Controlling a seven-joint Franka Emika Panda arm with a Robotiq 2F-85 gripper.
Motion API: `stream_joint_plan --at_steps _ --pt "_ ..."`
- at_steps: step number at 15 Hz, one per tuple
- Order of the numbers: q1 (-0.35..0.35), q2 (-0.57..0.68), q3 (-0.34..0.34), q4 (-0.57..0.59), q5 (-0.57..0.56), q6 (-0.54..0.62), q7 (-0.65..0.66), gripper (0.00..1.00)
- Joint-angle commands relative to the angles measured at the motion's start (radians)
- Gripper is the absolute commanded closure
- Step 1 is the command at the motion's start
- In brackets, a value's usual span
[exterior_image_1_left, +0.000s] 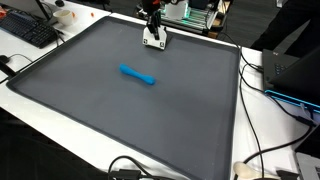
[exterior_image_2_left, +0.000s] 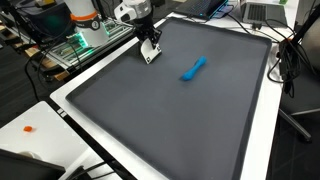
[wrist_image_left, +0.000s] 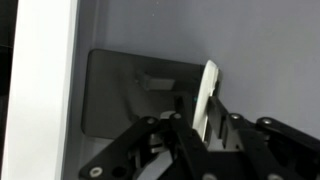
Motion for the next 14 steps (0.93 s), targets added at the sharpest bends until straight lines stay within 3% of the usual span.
stream_joint_plan --at_steps 1,8,13,14 --pt "0.02 0.004 -0.003 -0.011 0.04 0.046 0.01 0.99" --pt "0.028 -0.015 -0.003 0.0 0.1 0.091 0.007 0.99" --pt "0.027 -0.052 0.006 0.053 0.003 0.035 0.032 0.99" --pt "0.023 -0.054 0.012 0.066 -0.059 0.03 0.052 0.99"
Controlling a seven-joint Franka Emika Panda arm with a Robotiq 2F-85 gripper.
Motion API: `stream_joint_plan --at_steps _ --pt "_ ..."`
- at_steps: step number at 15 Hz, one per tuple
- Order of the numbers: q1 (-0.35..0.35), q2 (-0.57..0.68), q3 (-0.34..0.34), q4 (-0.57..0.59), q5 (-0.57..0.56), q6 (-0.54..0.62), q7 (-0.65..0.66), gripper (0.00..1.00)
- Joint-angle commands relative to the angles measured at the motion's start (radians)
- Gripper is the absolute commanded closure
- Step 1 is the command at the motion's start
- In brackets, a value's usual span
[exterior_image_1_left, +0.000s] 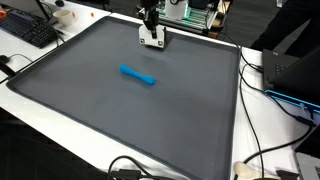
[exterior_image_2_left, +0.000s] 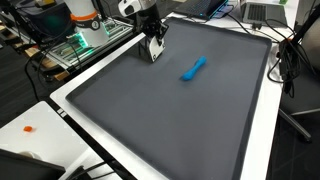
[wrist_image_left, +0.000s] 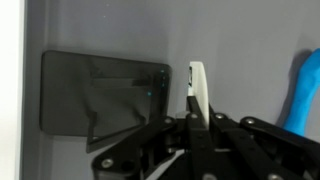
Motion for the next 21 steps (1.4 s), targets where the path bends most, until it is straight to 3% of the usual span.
stream_joint_plan --at_steps 1,4,11,21 --pt "0.001 -0.035 0.01 0.044 -0.142 -0.056 0.047 0.99" --pt "0.002 -0.026 0.02 0.134 -0.282 -0.143 0.035 0.99" --pt "0.048 0.091 0.042 0.426 -0.359 -0.396 -0.169 0.99" --pt "0.111 0.37 0.032 0.769 -0.551 -0.603 -0.389 0.99"
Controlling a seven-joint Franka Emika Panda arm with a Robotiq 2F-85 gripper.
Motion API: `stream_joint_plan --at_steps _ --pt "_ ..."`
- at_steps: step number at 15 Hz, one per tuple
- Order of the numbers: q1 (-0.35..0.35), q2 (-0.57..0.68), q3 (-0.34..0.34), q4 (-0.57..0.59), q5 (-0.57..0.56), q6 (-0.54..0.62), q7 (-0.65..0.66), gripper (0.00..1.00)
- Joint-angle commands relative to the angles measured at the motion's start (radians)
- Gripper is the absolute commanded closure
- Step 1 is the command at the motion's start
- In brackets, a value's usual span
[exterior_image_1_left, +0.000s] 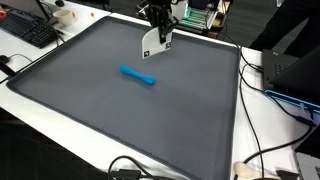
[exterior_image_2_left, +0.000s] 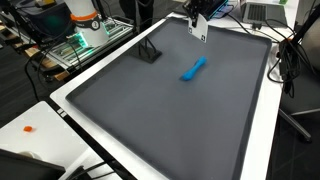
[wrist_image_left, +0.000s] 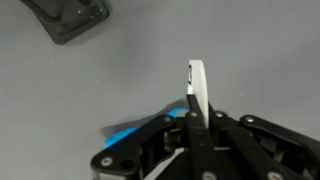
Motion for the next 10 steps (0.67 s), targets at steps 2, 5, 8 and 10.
stream_joint_plan --at_steps 2,5,8,10 --pt "0.039 0.137 -0.023 0.152 -0.074 -0.092 -0.087 0.99" --pt "0.057 0.198 -0.039 0.217 -0.095 -0.118 -0.116 0.99" --pt "0.063 0.188 -0.049 0.198 -0.066 -0.09 -0.115 0.96" --pt "0.065 0.21 -0.052 0.22 -0.066 -0.097 -0.123 0.96"
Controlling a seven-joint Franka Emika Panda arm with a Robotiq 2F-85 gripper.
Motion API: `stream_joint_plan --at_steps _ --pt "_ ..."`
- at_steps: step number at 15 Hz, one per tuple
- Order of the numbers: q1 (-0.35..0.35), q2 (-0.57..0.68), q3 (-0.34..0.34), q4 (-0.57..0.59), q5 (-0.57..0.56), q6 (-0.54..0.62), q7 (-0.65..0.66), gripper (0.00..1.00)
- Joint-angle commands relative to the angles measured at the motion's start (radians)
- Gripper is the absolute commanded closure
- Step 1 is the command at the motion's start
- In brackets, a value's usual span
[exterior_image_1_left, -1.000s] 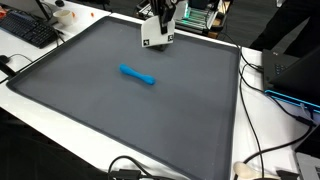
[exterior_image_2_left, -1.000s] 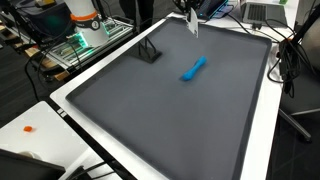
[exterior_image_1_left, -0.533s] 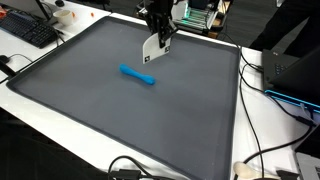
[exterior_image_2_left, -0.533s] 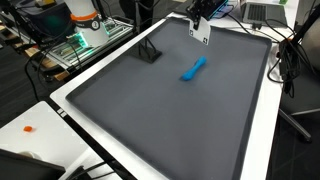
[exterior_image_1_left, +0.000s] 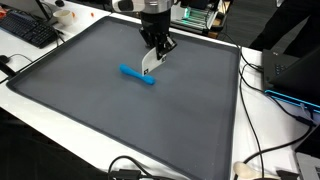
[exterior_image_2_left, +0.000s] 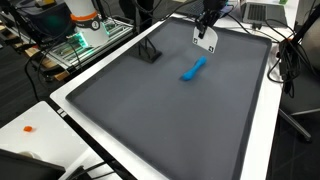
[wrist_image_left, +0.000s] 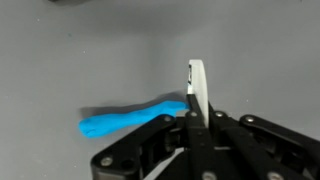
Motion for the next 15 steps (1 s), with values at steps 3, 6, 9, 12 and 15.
stream_joint_plan --at_steps 3,6,9,12,15 --pt "0.021 0.004 -0.023 0.008 0.01 -0.005 -0.008 0.96" --pt "0.023 0.016 -0.026 0.017 -0.003 -0.007 -0.027 0.99" --pt "0.025 0.025 -0.031 0.03 -0.021 -0.002 -0.059 0.99" --pt "0.027 0.047 -0.036 0.056 -0.032 -0.016 -0.098 0.99" --pt "0.031 0.079 -0.042 0.085 -0.048 -0.026 -0.124 0.99"
